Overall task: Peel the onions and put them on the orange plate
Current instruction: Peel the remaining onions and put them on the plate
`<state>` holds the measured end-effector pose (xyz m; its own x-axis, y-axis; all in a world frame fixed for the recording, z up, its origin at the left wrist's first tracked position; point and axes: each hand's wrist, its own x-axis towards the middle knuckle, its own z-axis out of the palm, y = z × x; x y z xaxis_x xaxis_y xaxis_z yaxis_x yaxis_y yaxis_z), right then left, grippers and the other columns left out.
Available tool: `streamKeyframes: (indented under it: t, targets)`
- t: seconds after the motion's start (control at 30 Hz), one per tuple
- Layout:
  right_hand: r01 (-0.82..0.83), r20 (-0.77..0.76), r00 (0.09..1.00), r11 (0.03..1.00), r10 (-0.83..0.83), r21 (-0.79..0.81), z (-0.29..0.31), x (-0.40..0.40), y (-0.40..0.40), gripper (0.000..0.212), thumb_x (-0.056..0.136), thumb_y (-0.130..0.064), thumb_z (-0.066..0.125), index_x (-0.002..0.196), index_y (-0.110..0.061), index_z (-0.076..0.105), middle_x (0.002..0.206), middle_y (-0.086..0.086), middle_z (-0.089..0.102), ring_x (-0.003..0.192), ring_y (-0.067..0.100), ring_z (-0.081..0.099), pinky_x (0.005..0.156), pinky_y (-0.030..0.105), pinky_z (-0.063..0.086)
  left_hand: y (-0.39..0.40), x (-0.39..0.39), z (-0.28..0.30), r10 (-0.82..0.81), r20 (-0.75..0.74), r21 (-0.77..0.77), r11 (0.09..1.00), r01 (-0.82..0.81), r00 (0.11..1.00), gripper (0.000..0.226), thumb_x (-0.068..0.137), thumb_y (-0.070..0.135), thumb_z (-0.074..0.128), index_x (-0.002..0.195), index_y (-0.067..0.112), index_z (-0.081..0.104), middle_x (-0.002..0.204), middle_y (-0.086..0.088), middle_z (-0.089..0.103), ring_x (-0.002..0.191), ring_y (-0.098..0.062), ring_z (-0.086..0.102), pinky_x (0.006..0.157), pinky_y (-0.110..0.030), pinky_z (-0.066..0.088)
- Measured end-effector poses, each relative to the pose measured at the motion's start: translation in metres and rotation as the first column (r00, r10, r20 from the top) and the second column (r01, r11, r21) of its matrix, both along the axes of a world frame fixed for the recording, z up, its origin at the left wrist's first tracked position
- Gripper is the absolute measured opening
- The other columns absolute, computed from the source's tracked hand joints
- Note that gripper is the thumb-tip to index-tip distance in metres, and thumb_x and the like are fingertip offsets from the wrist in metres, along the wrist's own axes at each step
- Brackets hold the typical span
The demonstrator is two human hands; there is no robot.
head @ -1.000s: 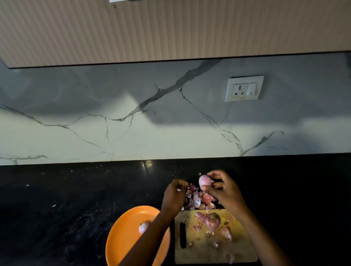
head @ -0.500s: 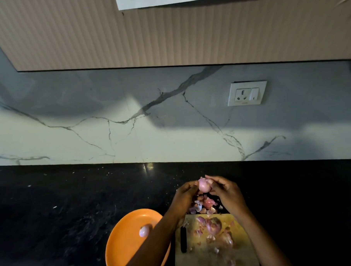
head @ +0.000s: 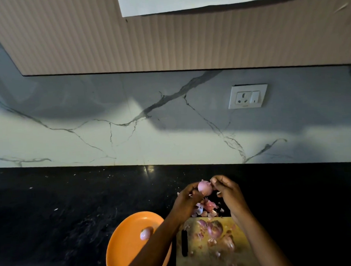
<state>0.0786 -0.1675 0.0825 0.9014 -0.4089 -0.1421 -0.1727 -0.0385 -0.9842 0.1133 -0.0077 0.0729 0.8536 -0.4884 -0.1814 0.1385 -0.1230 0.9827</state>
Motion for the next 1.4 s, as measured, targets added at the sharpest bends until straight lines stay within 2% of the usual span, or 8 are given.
streamKeyframes:
  t: [0.2, 0.37, 0.5, 0.63, 0.87, 1.17, 1.27, 1.4]
  targets:
    - [-0.014, -0.098, 0.995, 1.0, 0.012, -0.01, 0.001, -0.004, -0.001, 0.043, 0.107, -0.045, 0.034, 0.103, -0.018, 0.067, 0.1, 0.001, 0.072, 0.092, 0.017, 0.069, 0.072, 0.03, 0.05, 0.005, 0.005, -0.005, 0.118, 0.071, 0.116, 0.985, -0.125, 0.99, 0.029, 0.087, 0.037, 0.076, 0.109, 0.024, 0.063, 0.097, 0.007, 0.067, 0.091, -0.006, 0.067, 0.082, -0.025, 0.054]
    - [-0.188, -0.17, 0.969, 0.981, 0.179, -0.043, -0.016, -0.003, 0.003, 0.04, 0.091, -0.069, 0.048, 0.111, -0.04, 0.065, 0.111, -0.009, 0.072, 0.103, 0.01, 0.069, 0.093, 0.039, 0.057, 0.006, 0.005, -0.01, 0.088, 0.179, 0.22, 0.967, -0.127, 0.98, 0.035, 0.081, 0.028, 0.082, 0.111, 0.022, 0.064, 0.099, 0.007, 0.067, 0.09, -0.001, 0.065, 0.076, -0.016, 0.052]
    - [-0.211, -0.123, 0.971, 0.977, 0.206, -0.027, -0.014, -0.004, 0.008, 0.025, 0.092, -0.047, 0.066, 0.111, -0.03, 0.071, 0.107, -0.005, 0.075, 0.102, 0.013, 0.071, 0.092, 0.037, 0.058, 0.007, 0.007, -0.013, 0.095, 0.191, 0.208, 0.969, -0.135, 0.977, 0.04, 0.078, 0.025, 0.085, 0.114, 0.021, 0.069, 0.1, 0.008, 0.072, 0.092, 0.0, 0.068, 0.085, -0.024, 0.057]
    - [-0.153, -0.057, 0.985, 0.975, 0.164, 0.16, -0.006, 0.001, 0.006, 0.015, 0.099, -0.023, 0.061, 0.111, -0.022, 0.071, 0.112, 0.009, 0.074, 0.1, 0.02, 0.073, 0.083, 0.03, 0.057, 0.01, 0.012, -0.004, 0.222, 0.009, -0.002, 0.975, -0.222, 0.975, 0.018, 0.086, 0.006, 0.075, 0.099, 0.019, 0.074, 0.095, -0.003, 0.078, 0.092, -0.016, 0.073, 0.082, -0.027, 0.058]
    - [-0.117, -0.028, 0.991, 0.952, 0.13, 0.283, 0.005, 0.001, 0.007, 0.026, 0.107, -0.021, 0.045, 0.123, -0.02, 0.066, 0.114, 0.011, 0.069, 0.086, 0.021, 0.075, 0.072, 0.028, 0.059, 0.007, 0.015, -0.005, 0.348, 0.033, 0.028, 0.937, -0.349, 0.937, 0.007, 0.098, 0.023, 0.063, 0.095, 0.019, 0.067, 0.084, 0.001, 0.071, 0.077, -0.009, 0.067, 0.07, -0.024, 0.051]
    - [-0.1, 0.009, 0.994, 0.92, 0.105, 0.379, -0.004, 0.004, 0.007, 0.025, 0.102, -0.013, 0.055, 0.124, -0.017, 0.066, 0.126, 0.012, 0.064, 0.108, 0.023, 0.07, 0.079, 0.024, 0.058, 0.0, 0.016, -0.008, 0.262, 0.08, 0.102, 0.958, -0.27, 0.962, 0.021, 0.103, 0.028, 0.054, 0.09, 0.017, 0.067, 0.082, 0.006, 0.069, 0.071, 0.007, 0.064, 0.073, -0.022, 0.047]
    - [-0.132, 0.007, 0.99, 0.935, 0.138, 0.33, -0.005, 0.006, 0.01, 0.025, 0.1, -0.014, 0.058, 0.124, -0.018, 0.066, 0.123, 0.013, 0.067, 0.102, 0.024, 0.073, 0.08, 0.027, 0.059, 0.001, 0.019, -0.004, 0.224, 0.07, 0.069, 0.971, -0.228, 0.972, 0.012, 0.097, 0.022, 0.066, 0.108, 0.02, 0.068, 0.091, 0.006, 0.071, 0.079, 0.0, 0.07, 0.078, -0.026, 0.054]
    - [-0.147, 0.001, 0.988, 0.95, 0.152, 0.276, -0.006, 0.008, 0.017, 0.021, 0.102, -0.018, 0.057, 0.121, -0.021, 0.066, 0.117, 0.014, 0.071, 0.096, 0.026, 0.074, 0.081, 0.032, 0.06, 0.001, 0.018, -0.006, 0.228, 0.098, 0.056, 0.971, -0.234, 0.969, 0.011, 0.095, 0.015, 0.068, 0.104, 0.018, 0.072, 0.092, 0.002, 0.076, 0.087, -0.011, 0.073, 0.082, -0.03, 0.058]
